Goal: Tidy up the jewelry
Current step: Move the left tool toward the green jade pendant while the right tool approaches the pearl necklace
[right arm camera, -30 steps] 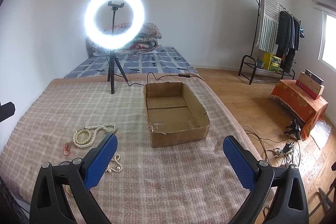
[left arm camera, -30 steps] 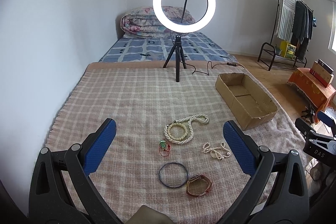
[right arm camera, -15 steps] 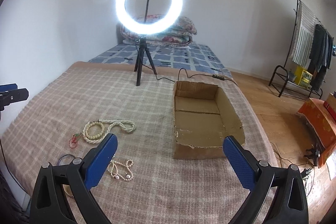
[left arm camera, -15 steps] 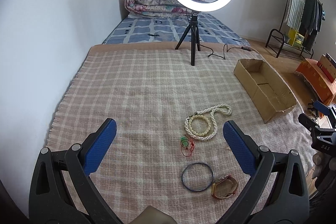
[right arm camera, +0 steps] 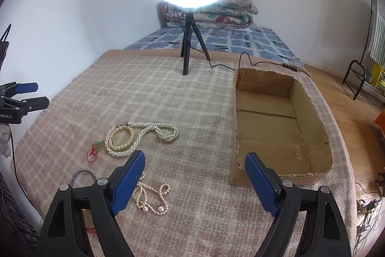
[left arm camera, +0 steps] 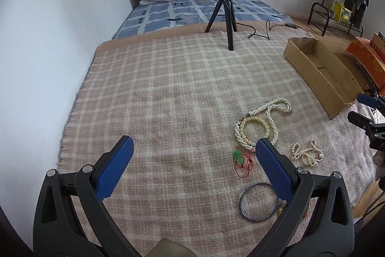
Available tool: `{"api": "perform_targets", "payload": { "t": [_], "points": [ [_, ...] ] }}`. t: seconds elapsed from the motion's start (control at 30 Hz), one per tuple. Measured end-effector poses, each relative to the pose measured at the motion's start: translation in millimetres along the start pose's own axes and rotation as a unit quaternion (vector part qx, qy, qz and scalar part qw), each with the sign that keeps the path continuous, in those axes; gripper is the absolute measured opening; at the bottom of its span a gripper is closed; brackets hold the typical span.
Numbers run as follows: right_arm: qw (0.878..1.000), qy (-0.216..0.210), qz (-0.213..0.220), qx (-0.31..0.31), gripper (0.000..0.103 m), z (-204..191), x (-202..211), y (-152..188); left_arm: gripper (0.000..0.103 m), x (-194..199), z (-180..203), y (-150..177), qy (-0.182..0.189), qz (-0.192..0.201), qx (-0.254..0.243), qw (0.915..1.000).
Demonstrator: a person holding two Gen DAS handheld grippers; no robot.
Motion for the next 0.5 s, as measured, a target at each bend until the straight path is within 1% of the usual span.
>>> {"api": "perform_targets", "payload": {
  "t": [0.03,0.1,0.17,0.2,0.27,0.4,0.47,0.5],
  "points": [
    [1.0,-0.003,-0.004,0.003,0.085,-1,-3,1,0.102,-3,-1,3,0.001,-0.005,0.001,1.0],
    [1.0,-0.01,-0.013,0.008,0.085,-3,-7,5,0.093,-12,1,8,0.016,-0.025,0.003,0.9996],
    [0.999,-0.02,-0.025,0.017,0.085,-7,-13,8,0.077,-20,0,14,0.031,-0.043,0.017,0.9985],
    [0.999,-0.024,-0.029,0.021,0.084,-9,-16,9,0.074,-24,-1,16,0.036,-0.051,0.023,0.9978],
    [0.998,-0.032,-0.039,0.033,0.08,-13,-21,10,0.061,-31,-2,20,0.045,-0.065,0.033,0.9963],
    [0.997,-0.043,-0.053,0.044,0.076,-18,-28,12,0.059,-39,1,22,0.066,-0.076,0.042,0.9941],
    [0.996,-0.054,-0.059,0.05,0.074,-22,-30,14,0.05,-41,5,22,0.074,-0.079,0.042,0.9933],
    [0.995,-0.059,-0.061,0.053,0.073,-25,-31,14,0.05,-42,7,21,0.077,-0.08,0.043,0.9929]
  ]
}}
Point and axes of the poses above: each gripper's, at about its wrist camera, not at the fingertips, and x roughly against the way its jaws point, z to its right, y to its underside, the point moved 7 cm from there along -x, roughly the way its jaws point, and after that the axes turned 1 degree about x, right-handed, at the moved point
